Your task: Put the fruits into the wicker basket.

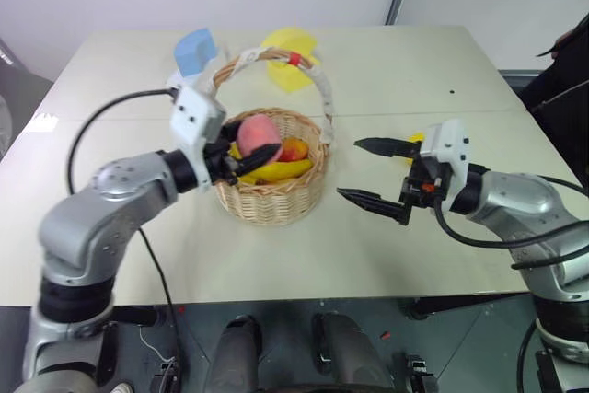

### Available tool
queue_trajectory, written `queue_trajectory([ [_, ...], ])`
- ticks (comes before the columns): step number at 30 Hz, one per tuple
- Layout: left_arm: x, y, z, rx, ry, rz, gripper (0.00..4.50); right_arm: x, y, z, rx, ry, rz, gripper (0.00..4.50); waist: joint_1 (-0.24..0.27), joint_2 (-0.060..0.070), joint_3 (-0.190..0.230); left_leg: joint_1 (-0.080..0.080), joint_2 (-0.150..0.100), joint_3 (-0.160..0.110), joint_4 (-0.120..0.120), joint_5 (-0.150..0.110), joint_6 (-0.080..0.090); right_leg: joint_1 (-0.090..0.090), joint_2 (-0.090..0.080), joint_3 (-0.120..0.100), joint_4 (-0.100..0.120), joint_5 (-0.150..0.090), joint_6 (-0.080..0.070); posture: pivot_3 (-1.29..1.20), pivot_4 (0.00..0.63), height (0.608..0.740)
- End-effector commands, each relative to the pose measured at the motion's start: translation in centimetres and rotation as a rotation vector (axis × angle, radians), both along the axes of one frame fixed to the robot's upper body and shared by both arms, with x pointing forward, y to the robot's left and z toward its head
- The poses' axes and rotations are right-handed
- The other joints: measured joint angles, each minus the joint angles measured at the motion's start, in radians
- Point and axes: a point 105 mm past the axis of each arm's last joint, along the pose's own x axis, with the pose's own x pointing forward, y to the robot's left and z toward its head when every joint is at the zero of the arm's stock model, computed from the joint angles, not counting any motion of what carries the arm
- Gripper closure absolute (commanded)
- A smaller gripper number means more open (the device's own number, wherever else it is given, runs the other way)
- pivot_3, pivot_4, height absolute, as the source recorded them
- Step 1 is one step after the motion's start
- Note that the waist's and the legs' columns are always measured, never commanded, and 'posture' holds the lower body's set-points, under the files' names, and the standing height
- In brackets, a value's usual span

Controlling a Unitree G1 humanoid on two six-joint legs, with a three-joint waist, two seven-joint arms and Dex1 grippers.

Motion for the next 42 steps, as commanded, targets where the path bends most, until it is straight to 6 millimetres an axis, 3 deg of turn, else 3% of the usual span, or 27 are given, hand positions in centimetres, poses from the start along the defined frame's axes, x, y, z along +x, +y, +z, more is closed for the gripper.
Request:
queue_trajectory([
  [1, 0.3, -0.6, 1.0, -0.015, -0.066, -0.006, 0.06, 1.3, -2.0, 1.0, 0.062, -0.021, -0.134, 0.00, 0.000, 0.000, 0.000, 0.000, 0.000, -0.001, 0.000, 0.000, 0.000, 0.000, 0.000, 0.000, 0.000, 0.000, 0.000, 0.00, 0.150, 0.740],
  [3, -0.2, -0.9, 1.6, -0.065, -0.080, -0.055, 0.06, 3.5, -4.4, 0.3, 0.054, -0.034, -0.322, 0.00, 0.001, 0.000, 0.000, 0.000, 0.001, -0.001, 0.000, 0.000, 0.000, 0.000, 0.001, 0.000, 0.000, 0.000, 0.000, 0.00, 0.150, 0.740],
  [6, -2.9, -0.9, 1.9, -0.134, -0.077, -0.220, 0.06, 6.8, -9.0, -1.3, 0.065, -0.002, -0.654, 0.00, 0.001, 0.000, 0.000, -0.001, 0.000, 0.000, 0.001, 0.000, 0.000, 0.000, 0.000, 0.000, 0.000, -0.001, -0.002, 0.00, 0.150, 0.740],
  [11, -5.1, -0.1, 0.7, -0.088, -0.055, -0.315, 0.06, 9.5, -12.4, -3.9, 0.072, 0.098, -0.938, 0.00, 0.001, 0.001, 0.000, 0.000, 0.000, 0.003, 0.001, 0.000, 0.000, -0.001, -0.001, 0.002, 0.000, -0.002, -0.004, 0.00, 0.150, 0.740],
  [24, -5.7, 0.7, 0.4, -0.076, -0.060, -0.293, 0.06, 12.8, -13.5, -7.6, 0.088, 0.267, -1.107, 0.00, 0.000, 0.001, 0.000, -0.001, 0.000, 0.003, 0.001, 0.000, 0.000, -0.001, -0.001, 0.002, 0.000, -0.002, -0.004, 0.00, 0.150, 0.740],
  [27, -5.7, 0.8, 0.4, -0.078, -0.063, -0.282, 0.00, 13.0, -13.4, -7.2, 0.128, 0.277, -1.099, 0.85, -0.001, 0.001, 0.000, -0.001, 0.000, 0.003, 0.001, 0.000, 0.000, -0.001, -0.001, 0.002, 0.000, 0.000, -0.001, 0.00, 0.150, 0.740],
  [28, -5.7, 0.9, 0.4, -0.081, -0.064, -0.276, 0.00, 13.0, -13.3, -7.0, 0.137, 0.278, -1.095, 1.34, -0.001, 0.001, 0.000, -0.001, 0.000, 0.003, 0.001, 0.000, 0.000, -0.001, -0.001, 0.002, 0.000, 0.000, -0.001, 0.00, 0.150, 0.740],
  [30, -5.4, 1.5, 0.5, -0.092, -0.073, -0.246, 0.00, 12.7, -12.8, -5.8, 0.121, 0.225, -1.053, 2.34, -0.002, 0.001, 0.000, -0.001, 0.000, 0.003, 0.000, 0.000, 0.000, -0.001, -0.001, 0.002, 0.000, 0.000, -0.001, 0.00, 0.150, 0.740],
  [33, -4.9, 3.0, 0.3, -0.107, -0.077, -0.181, 0.00, 11.5, -11.0, -3.7, -0.003, 0.078, -0.895, 2.34, -0.001, 0.002, 0.001, -0.001, 0.000, 0.003, 0.000, 0.000, 0.000, -0.002, 0.000, 0.002, 0.000, 0.000, -0.001, 0.00, 0.150, 0.740],
  [37, -4.7, 5.3, -0.3, -0.123, -0.074, -0.106, 0.00, 7.6, -6.5, -2.1, -0.131, -0.034, -0.539, 2.34, 0.000, 0.003, 0.001, -0.001, 0.000, 0.003, -0.001, 0.000, 0.001, -0.002, 0.000, 0.002, 0.000, -0.001, 0.000, 0.00, 0.150, 0.740],
  [40, -4.8, 7.9, -1.0, -0.143, -0.072, -0.037, 0.00, 1.4, -0.2, -0.2, -0.130, -0.058, -0.086, 2.34, -0.004, 0.003, 0.001, 0.000, 0.001, 0.003, -0.001, -0.001, 0.001, -0.002, 0.000, 0.002, 0.000, -0.003, -0.003, 0.00, 0.150, 0.740],
  [42, -4.9, 8.7, -1.3, -0.139, -0.068, -0.020, 0.00, 0.2, 2.6, 0.8, -0.062, -0.044, 0.011, 2.34, -0.013, 0.002, 0.001, 0.000, 0.002, 0.003, -0.001, -0.001, 0.001, -0.002, 0.001, 0.002, 0.000, -0.003, -0.002, 0.00, 0.150, 0.740],
])
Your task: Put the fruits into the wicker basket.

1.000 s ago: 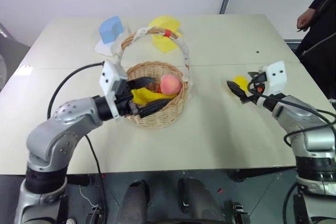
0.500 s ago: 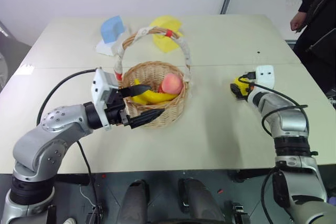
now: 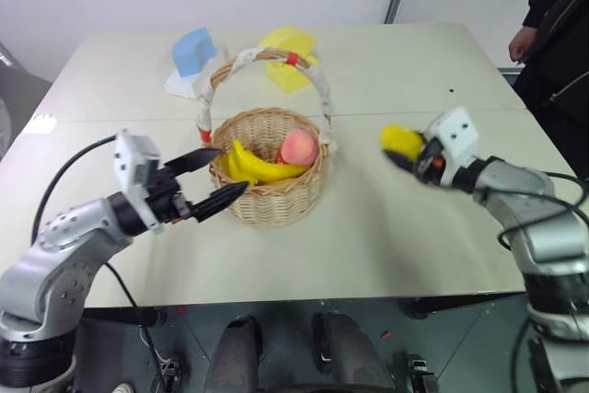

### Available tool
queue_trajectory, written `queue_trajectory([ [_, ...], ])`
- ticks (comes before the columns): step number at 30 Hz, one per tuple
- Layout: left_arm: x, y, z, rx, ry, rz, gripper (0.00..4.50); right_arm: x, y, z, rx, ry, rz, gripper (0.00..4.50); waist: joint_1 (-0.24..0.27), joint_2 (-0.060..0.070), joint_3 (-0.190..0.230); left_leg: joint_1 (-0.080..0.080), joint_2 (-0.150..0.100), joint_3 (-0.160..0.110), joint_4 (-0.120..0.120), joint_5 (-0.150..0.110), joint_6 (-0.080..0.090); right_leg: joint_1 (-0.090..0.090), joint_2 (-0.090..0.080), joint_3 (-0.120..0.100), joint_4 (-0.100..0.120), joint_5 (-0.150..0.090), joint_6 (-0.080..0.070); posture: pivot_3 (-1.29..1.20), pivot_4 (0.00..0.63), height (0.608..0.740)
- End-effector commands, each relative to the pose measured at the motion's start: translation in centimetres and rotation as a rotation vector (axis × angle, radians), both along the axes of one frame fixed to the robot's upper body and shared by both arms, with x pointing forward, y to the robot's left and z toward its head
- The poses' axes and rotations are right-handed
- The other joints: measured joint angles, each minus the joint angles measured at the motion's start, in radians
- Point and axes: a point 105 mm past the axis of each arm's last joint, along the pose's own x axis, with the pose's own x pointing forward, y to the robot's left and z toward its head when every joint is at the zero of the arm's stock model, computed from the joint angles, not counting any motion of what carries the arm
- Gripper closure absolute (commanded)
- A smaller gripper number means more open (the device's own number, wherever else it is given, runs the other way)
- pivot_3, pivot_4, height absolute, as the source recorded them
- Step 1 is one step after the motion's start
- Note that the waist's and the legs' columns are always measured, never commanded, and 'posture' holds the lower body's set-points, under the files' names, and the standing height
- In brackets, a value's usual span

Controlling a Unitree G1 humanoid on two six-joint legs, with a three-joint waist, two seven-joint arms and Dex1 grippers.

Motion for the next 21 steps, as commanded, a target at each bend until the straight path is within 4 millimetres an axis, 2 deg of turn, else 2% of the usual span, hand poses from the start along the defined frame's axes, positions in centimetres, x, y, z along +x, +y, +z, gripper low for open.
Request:
queue_trajectory([
  [1, -0.5, 1.4, 0.9, 0.014, -0.063, 0.025, 0.00, -2.8, 6.0, 3.2, 0.102, -0.048, 0.236, 2.34, -0.010, -0.001, 0.000, 0.000, 0.000, 0.000, 0.000, 0.000, 0.000, 0.000, 0.000, 0.000, 0.000, -0.001, 0.001, 0.00, 0.150, 0.740],
  [4, -0.5, 1.6, 0.8, 0.008, -0.062, 0.034, 0.00, -1.7, 9.1, 3.8, 0.153, -0.048, 0.206, 2.34, -0.016, -0.001, 0.000, 0.000, 0.000, -0.001, 0.002, 0.000, -0.001, 0.001, 0.000, -0.001, 0.001, 0.001, -0.002, 0.00, 0.150, 0.740],
  [6, -0.7, 1.6, 0.9, 0.003, -0.066, 0.039, 0.00, -0.2, 10.9, 4.2, 0.204, -0.025, 0.140, 2.34, -0.016, -0.001, 0.000, 0.000, 0.000, -0.001, 0.002, 0.001, -0.002, 0.001, -0.001, -0.001, 0.000, 0.002, -0.003, 0.00, 0.150, 0.740],
  [9, -0.9, 1.4, 0.9, -0.003, -0.069, 0.041, 0.00, 1.1, 12.9, 3.8, 0.212, 0.004, 0.099, 2.34, -0.014, -0.001, 0.000, -0.001, 0.000, -0.001, 0.002, 0.001, -0.002, -0.001, -0.002, -0.001, -0.001, 0.003, -0.006, 0.00, 0.150, 0.740],
  [11, -1.0, 1.1, 1.0, -0.014, -0.075, 0.043, 0.00, 1.8, 13.7, 3.2, 0.205, 0.023, 0.078, 1.54, -0.011, -0.002, -0.001, -0.003, -0.001, -0.001, 0.001, 0.001, -0.002, -0.002, -0.002, -0.001, -0.001, 0.002, -0.004, 0.00, 0.150, 0.740],
  [14, -1.2, 0.6, 1.1, -0.028, -0.079, 0.040, 0.00, 2.0, 14.0, 3.4, 0.190, -0.013, 0.074, 0.04, -0.011, -0.002, -0.001, -0.004, -0.001, 0.000, 0.000, 0.001, -0.001, -0.002, -0.003, -0.001, -0.001, 0.001, -0.002, 0.00, 0.150, 0.740],
  [16, -1.4, 0.3, 1.1, -0.037, -0.081, 0.037, 0.00, 1.1, 14.1, 4.0, 0.196, -0.052, 0.123, 0.04, -0.012, -0.002, -0.001, -0.004, -0.001, 0.000, 0.000, 0.001, -0.001, -0.003, -0.003, 0.000, -0.001, 0.001, -0.002, 0.00, 0.150, 0.740],
  [18, -1.5, 0.2, 0.9, -0.040, -0.076, 0.039, 0.00, -0.1, 13.3, 4.6, 0.215, -0.072, 0.188, 0.04, -0.013, -0.002, -0.001, -0.004, -0.001, 0.000, 0.000, 0.001, -0.001, -0.003, -0.003, 0.000, -0.001, 0.002, -0.002, 0.00, 0.150, 0.740],
  [21, -1.6, 0.2, 0.6, -0.040, -0.070, 0.044, 0.00, -2.5, 10.6, 5.0, 0.288, -0.050, 0.286, 0.04, -0.010, -0.002, -0.001, -0.003, -0.001, -0.001, 0.000, 0.001, -0.001, -0.002, -0.003, -0.001, -0.001, 0.001, -0.002, 0.00, 0.150, 0.740],
])
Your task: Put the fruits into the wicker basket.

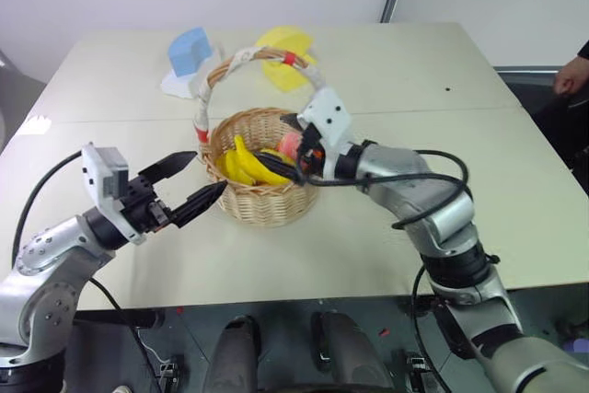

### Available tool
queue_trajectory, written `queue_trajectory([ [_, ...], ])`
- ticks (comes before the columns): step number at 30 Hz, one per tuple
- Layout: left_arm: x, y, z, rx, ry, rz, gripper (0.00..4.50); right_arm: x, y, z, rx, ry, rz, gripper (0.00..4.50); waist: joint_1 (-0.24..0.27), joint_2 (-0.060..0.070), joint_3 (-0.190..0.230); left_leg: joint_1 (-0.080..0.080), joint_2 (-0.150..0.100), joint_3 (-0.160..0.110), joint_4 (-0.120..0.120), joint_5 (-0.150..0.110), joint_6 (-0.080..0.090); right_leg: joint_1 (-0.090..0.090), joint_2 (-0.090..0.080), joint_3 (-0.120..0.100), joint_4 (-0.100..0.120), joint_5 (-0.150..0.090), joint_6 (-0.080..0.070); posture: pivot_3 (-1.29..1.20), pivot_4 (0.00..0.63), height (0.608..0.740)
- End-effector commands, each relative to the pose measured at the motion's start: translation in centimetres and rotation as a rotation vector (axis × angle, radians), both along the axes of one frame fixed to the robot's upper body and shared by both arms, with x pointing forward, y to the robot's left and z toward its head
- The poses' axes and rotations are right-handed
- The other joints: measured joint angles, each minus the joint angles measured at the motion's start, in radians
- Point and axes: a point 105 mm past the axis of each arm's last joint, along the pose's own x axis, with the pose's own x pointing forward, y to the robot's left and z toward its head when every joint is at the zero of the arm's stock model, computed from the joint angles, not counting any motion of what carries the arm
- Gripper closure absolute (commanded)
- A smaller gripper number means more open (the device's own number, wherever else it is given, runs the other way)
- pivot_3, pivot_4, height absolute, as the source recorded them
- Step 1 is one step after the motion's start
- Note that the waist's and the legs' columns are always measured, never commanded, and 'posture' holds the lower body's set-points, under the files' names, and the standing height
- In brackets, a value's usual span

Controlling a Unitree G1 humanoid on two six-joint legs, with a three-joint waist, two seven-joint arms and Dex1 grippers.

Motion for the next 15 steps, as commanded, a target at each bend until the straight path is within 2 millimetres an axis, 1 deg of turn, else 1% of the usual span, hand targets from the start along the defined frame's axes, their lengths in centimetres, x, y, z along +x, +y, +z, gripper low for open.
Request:
queue_trajectory([
  [1, -0.5, -0.3, 0.7, 0.002, -0.043, -0.005, 0.00, -3.0, -2.8, 1.7, 0.086, -0.035, 0.111, 0.04, 0.003, 0.000, 0.000, 0.000, 0.000, 0.000, 0.000, 0.000, 0.000, 0.000, 0.000, 0.000, 0.000, 0.000, 0.000, 0.00, 0.150, 0.740],
  [3, -0.5, -0.3, 0.7, -0.003, -0.041, -0.006, 0.00, -3.7, -4.5, 0.9, 0.084, 0.017, 0.115, 0.04, 0.002, 0.000, 0.000, 0.000, 0.000, 0.000, 0.000, 0.000, 0.000, 0.001, 0.000, 0.000, 0.000, 0.000, 0.000, 0.00, 0.150, 0.740],
  [5, -0.5, -0.3, 0.6, -0.007, -0.037, -0.013, 0.00, -3.3, -5.8, 0.5, 0.105, 0.053, 0.058, 0.04, -0.004, 0.000, 0.000, 0.001, 0.000, 0.001, 0.001, 0.000, 0.000, 0.001, 0.000, 0.000, 0.000, 0.000, 0.000, 0.00, 0.150, 0.740],
  [7, -0.3, -0.4, 0.6, -0.012, -0.036, -0.021, 0.00, -1.7, -6.6, 0.0, 0.105, 0.057, -0.046, 0.04, -0.010, 0.000, 0.000, 0.003, 0.000, 0.001, 0.001, 0.000, 0.000, 0.001, 0.001, 0.001, 0.000, 0.000, -0.001, 0.00, 0.150, 0.740],
  [9, 0.0, -0.8, 1.0, -0.034, -0.050, -0.036, 0.00, 0.7, -6.9, -0.4, 0.112, 0.033, -0.165, 0.04, -0.011, 0.000, 0.000, 0.004, 0.001, 0.001, 0.000, 0.000, 0.000, 0.001, 0.002, 0.001, 0.000, 0.000, 0.000, 0.00, 0.150, 0.740],
  [12, 0.2, -1.3, 1.5, -0.052, -0.065, -0.055, 0.00, 3.4, -7.0, -0.5, 0.163, 0.022, -0.289, 0.04, -0.009, 0.000, 0.000, 0.004, 0.001, 0.000, 0.000, 0.000, 0.000, 0.001, 0.003, 0.001, 0.000, 0.000, -0.001, 0.00, 0.150, 0.740],
  [15, 0.3, -1.8, 1.7, -0.056, -0.068, -0.073, 0.00, 5.0, -6.2, -0.7, 0.193, 0.008, -0.328, 0.04, -0.006, 0.000, 0.000, 0.002, 0.001, 0.000, 0.000, 0.000, 0.000, 0.000, 0.003, 0.001, 0.000, 0.001, -0.003, 0.00, 0.150, 0.740],
])
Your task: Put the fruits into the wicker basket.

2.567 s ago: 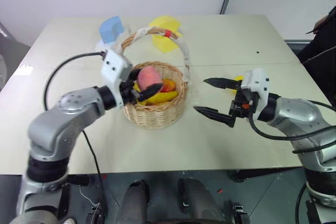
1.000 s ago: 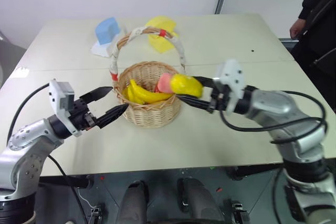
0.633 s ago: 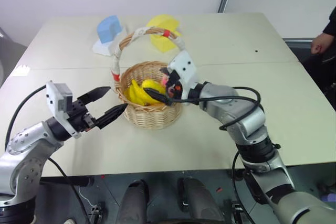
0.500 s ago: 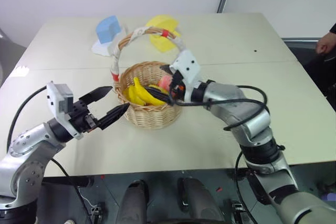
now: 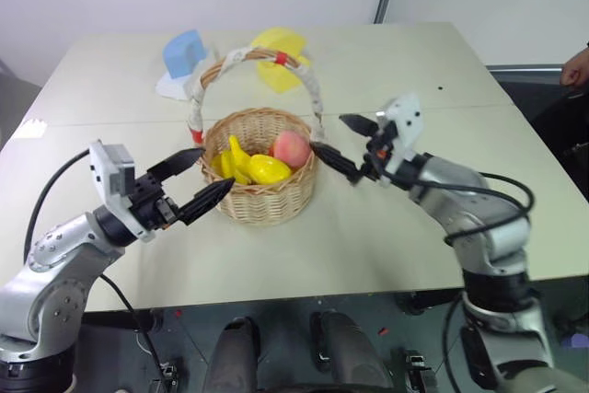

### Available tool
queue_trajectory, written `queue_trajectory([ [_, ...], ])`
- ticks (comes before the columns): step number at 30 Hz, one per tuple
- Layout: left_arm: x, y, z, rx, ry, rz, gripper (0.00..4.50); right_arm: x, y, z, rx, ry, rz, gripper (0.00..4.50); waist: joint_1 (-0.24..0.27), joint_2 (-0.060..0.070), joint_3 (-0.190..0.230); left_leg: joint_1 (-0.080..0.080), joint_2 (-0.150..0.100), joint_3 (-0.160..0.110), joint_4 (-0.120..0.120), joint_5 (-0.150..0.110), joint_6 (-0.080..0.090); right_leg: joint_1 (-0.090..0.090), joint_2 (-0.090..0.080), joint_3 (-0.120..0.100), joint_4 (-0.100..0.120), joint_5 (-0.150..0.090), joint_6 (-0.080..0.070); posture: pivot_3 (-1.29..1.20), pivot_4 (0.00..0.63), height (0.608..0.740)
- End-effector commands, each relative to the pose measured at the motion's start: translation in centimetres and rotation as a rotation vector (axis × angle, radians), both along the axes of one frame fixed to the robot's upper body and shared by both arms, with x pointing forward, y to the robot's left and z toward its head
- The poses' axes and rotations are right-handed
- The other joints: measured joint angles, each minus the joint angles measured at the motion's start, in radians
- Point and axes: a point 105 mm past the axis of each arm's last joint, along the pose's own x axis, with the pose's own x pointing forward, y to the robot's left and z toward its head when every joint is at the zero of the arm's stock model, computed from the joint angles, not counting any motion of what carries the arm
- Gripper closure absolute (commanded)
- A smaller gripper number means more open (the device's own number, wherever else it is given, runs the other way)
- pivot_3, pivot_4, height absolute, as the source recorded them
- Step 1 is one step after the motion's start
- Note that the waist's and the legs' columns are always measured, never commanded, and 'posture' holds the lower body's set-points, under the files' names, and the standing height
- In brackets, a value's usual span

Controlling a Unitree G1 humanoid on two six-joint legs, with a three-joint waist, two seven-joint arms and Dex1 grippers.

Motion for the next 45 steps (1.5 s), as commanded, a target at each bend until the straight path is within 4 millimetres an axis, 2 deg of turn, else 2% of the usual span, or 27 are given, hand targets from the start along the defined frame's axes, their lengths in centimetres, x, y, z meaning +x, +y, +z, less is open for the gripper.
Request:
queue_trajectory([
  [1, -0.3, -0.9, 0.6, -0.012, -0.028, -0.037, 0.00, 1.4, 0.7, 1.1, 0.028, -0.074, -0.043, 0.04, 0.001, 0.000, 0.000, 0.000, 0.000, 0.000, 0.000, 0.000, 0.000, 0.000, 0.000, 0.000, 0.000, 0.000, 0.001, 0.00, 0.150, 0.740],
  [2, -0.2, -1.1, 0.6, -0.013, -0.030, -0.041, 0.00, 1.7, 0.9, 1.2, 0.045, -0.077, -0.046, 0.04, 0.001, 0.000, 0.000, -0.001, -0.001, 0.000, 0.000, 0.000, 0.000, 0.000, -0.001, 0.000, 0.000, -0.001, 0.002, 0.00, 0.150, 0.740],
  [5, -0.3, -1.5, 0.7, -0.019, -0.035, -0.050, 0.00, 1.8, 1.3, 1.6, 0.100, -0.075, -0.025, 0.90, 0.003, 0.000, 0.000, -0.002, -0.001, 0.000, 0.000, 0.000, 0.000, 0.000, -0.001, 0.000, -0.001, 0.000, 0.006, 0.00, 0.150, 0.740],
  [10, -0.4, -1.9, 0.5, -0.026, -0.034, -0.056, 0.00, 1.1, 1.3, 2.3, 0.124, -0.099, 0.004, 3.50, 0.002, 0.000, 0.000, -0.001, -0.001, 0.000, 0.000, 0.000, 0.000, 0.000, -0.001, 0.000, 0.000, -0.001, 0.003, 0.00, 0.150, 0.740],
  [12, -0.3, -2.1, 0.4, -0.029, -0.033, -0.062, 0.00, 0.5, 0.2, 2.8, 0.120, -0.128, -0.010, 4.48, 0.003, 0.000, 0.000, -0.001, -0.001, 0.000, 0.000, 0.000, 0.000, 0.000, -0.001, 0.000, 0.000, -0.001, 0.002, 0.00, 0.150, 0.740],
  [17, 0.0, -2.5, 0.3, -0.035, -0.032, -0.079, 0.00, 0.3, -4.5, 4.0, 0.117, -0.186, -0.159, 4.48, 0.006, 0.000, 0.000, -0.002, -0.001, 0.000, 0.000, 0.000, 0.000, 0.000, -0.002, 0.000, 0.000, -0.001, 0.002, 0.00, 0.150, 0.740],
  [18, 0.1, -2.5, 0.3, -0.036, -0.032, -0.084, 0.00, 0.5, -6.0, 4.2, 0.112, -0.197, -0.215, 4.48, 0.005, 0.000, 0.000, -0.002, -0.001, 0.001, 0.000, 0.000, 0.000, 0.000, -0.002, 0.000, 0.000, -0.001, 0.002, 0.00, 0.150, 0.740],
  [23, 0.5, -3.3, 0.1, -0.040, -0.035, -0.117, 0.00, 2.0, -16.5, 4.5, 0.030, -0.235, -0.671, 4.48, 0.007, 0.000, 0.000, -0.001, -0.002, 0.001, 0.001, 0.000, 0.000, 0.000, -0.002, 0.000, -0.001, -0.001, 0.002, 0.00, 0.150, 0.740],
  [25, 0.7, -3.6, 0.1, -0.042, -0.038, -0.130, 0.00, 2.3, -19.3, 4.5, 0.018, -0.241, -0.806, 4.48, 0.006, 0.000, 0.000, -0.001, -0.002, 0.001, 0.001, 0.000, 0.000, 0.000, -0.002, 0.000, -0.001, -0.001, 0.002, 0.00, 0.150, 0.740],
  [27, 0.8, -3.9, 0.1, -0.044, -0.041, -0.138, 0.00, 2.6, -20.8, 4.3, 0.021, -0.240, -0.876, 4.48, -0.001, 0.000, 0.000, -0.001, -0.002, 0.001, 0.000, 0.000, 0.000, 0.000, -0.002, 0.001, -0.001, -0.001, 0.002, 0.00, 0.150, 0.740],
  [31, 1.3, -4.4, 0.2, -0.047, -0.051, -0.146, 0.00, 3.1, -22.1, 3.7, 0.036, -0.224, -0.946, 4.48, -0.008, 0.002, 0.001, 0.001, -0.002, 0.003, -0.001, 0.000, 0.001, 0.000, 0.000, 0.004, 0.001, 0.000, 0.004, 0.00, 0.150, 0.740],
  [35, 1.4, -4.5, 0.0, -0.047, -0.052, -0.136, 0.00, 2.8, -22.1, 3.3, 0.042, -0.210, -0.916, 2.60, -0.004, 0.002, 0.001, 0.001, -0.002, 0.003, -0.001, 0.000, 0.001, 0.000, 0.000, 0.004, 0.001, 0.000, 0.005, 0.00, 0.150, 0.740],
  [39, 1.4, -3.8, -0.3, -0.043, -0.042, -0.099, 0.00, 1.4, -22.4, 3.2, 0.041, -0.232, -0.870, 0.51, 0.005, 0.002, 0.001, 0.000, -0.002, 0.003, 0.000, 0.000, 0.001, 0.000, -0.001, 0.004, 0.001, 0.000, 0.005, 0.00, 0.150, 0.740],
  [41, 1.4, -3.4, -0.5, -0.040, -0.036, -0.083, 0.00, 0.7, -22.3, 3.2, 0.042, -0.244, -0.835, 0.51, 0.006, 0.002, 0.001, 0.000, -0.002, 0.003, 0.000, 0.000, 0.001, 0.000, -0.001, 0.004, 0.000, 0.000, 0.006, 0.00, 0.150, 0.740],
  [45, 2.1, -0.2, -1.8, -0.006, 0.019, 0.077, 0.00, -2.6, -22.8, 2.1, 0.093, -0.240, -0.707, 0.51, 0.005, 0.002, 0.001, 0.000, -0.002, 0.004, -0.001, 0.000, 0.001, 0.000, -0.001, 0.004, 0.000, 0.000, 0.006, 0.00, 0.150, 0.740],
])
